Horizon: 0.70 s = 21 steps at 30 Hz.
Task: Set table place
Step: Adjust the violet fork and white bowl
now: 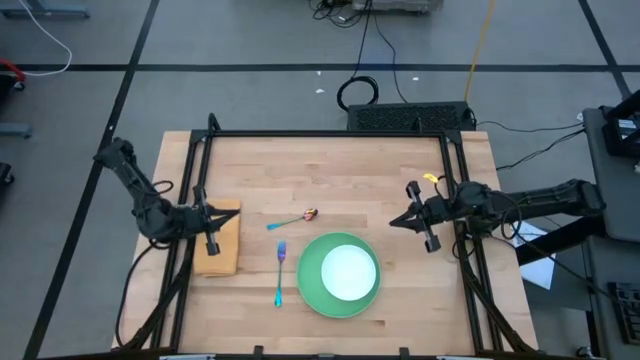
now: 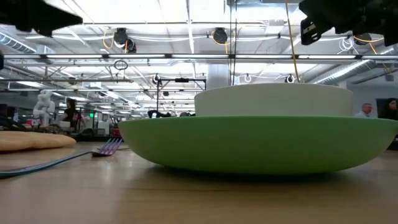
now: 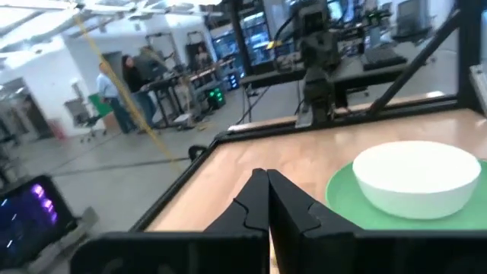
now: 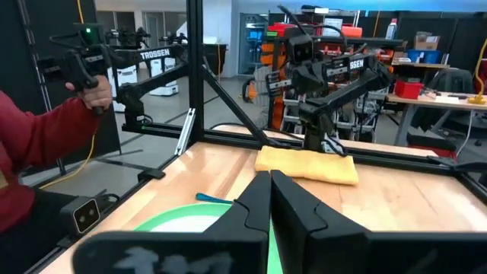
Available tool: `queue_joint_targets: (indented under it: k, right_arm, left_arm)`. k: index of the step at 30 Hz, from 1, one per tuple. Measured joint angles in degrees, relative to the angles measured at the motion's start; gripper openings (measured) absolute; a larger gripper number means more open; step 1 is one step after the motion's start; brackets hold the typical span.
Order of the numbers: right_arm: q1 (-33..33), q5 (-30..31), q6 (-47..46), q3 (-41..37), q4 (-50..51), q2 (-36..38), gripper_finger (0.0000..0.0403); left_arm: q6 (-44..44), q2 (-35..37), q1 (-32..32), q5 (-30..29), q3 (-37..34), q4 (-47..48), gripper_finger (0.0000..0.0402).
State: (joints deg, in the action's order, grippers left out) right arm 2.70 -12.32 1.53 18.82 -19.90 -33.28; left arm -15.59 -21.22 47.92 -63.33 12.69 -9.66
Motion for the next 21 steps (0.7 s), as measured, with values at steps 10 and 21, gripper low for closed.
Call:
queue_joint_targets:
  k: [10, 21]
  right_arm:
    - [0.0, 0.0, -1.4, -9.0, -11.1, 0.7, 0.0000]
    - [-0.1, 0.3, 0.8, -11.4, -16.8, 0.7, 0.0000]
  left_arm:
    - [11.7, 0.0, 4.2, -5.7, -2.0, 11.9, 0.0000]
    - [10.1, 0.0, 1.4, -1.1, -2.0, 11.5, 0.0008]
